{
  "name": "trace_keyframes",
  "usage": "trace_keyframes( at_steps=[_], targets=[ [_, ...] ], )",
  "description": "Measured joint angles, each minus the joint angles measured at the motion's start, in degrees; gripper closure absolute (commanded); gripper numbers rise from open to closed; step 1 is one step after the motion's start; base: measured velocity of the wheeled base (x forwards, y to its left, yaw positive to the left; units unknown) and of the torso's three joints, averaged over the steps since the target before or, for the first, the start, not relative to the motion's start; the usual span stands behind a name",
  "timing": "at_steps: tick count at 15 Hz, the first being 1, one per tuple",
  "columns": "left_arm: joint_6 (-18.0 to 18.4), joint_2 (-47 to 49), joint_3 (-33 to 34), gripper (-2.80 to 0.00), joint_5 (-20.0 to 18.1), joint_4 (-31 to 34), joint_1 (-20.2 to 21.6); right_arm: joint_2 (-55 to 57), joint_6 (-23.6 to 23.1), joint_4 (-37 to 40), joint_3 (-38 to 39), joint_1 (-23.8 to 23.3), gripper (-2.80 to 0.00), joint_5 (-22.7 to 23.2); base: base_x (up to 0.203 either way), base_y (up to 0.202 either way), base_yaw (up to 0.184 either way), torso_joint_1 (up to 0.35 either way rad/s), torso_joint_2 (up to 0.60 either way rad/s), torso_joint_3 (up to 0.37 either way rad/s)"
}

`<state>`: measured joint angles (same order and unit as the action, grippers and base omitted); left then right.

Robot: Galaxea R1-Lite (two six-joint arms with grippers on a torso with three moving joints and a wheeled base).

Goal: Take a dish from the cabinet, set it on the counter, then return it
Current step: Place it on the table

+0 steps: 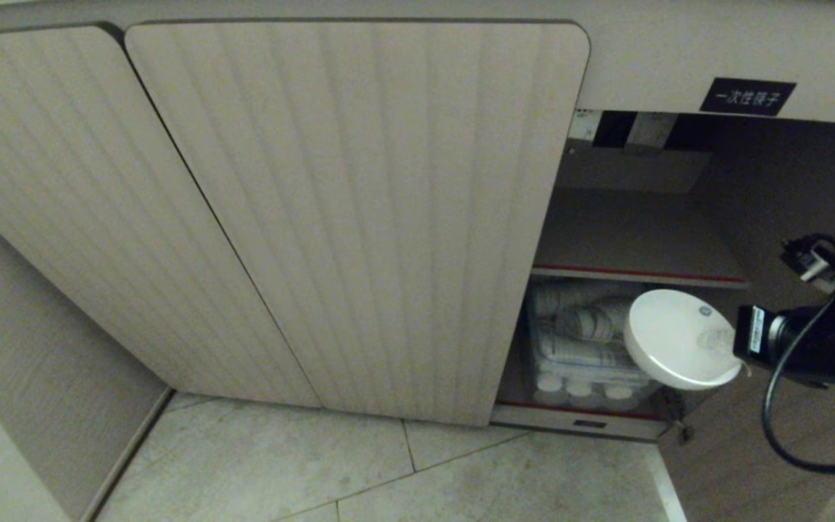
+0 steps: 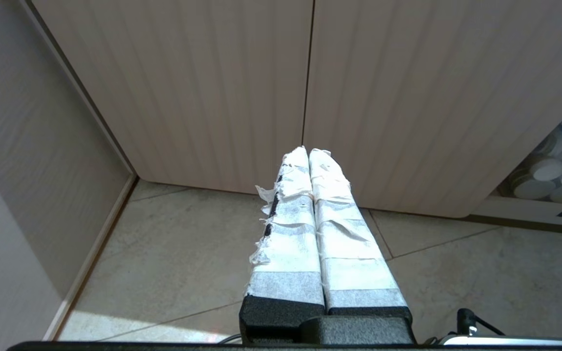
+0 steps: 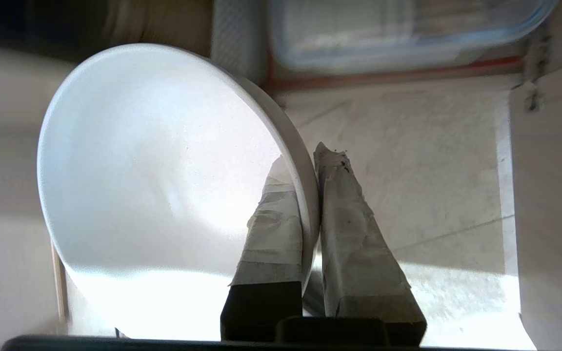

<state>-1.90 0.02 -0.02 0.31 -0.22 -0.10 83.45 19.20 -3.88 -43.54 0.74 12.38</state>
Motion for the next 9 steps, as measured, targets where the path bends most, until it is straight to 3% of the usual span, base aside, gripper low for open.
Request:
trace_keyframes(
  at_steps=[4, 9],
  targets=[
    [0.0, 0.0, 0.0, 0.0, 0.02, 0.0, 0.0, -7.72, -4.04, 0.88, 6.48, 0.21, 0.0, 1.7, 0.0, 0.0, 0.0, 0.0, 0.0, 0.0],
    [0.01, 0.0, 0.0, 0.0, 0.01, -0.02, 0.0, -13.76, -4.42, 5.72, 9.12, 0.55, 0.0, 3.57, 0.0, 0.0, 0.0, 0.0, 0.0, 0.0]
  ],
)
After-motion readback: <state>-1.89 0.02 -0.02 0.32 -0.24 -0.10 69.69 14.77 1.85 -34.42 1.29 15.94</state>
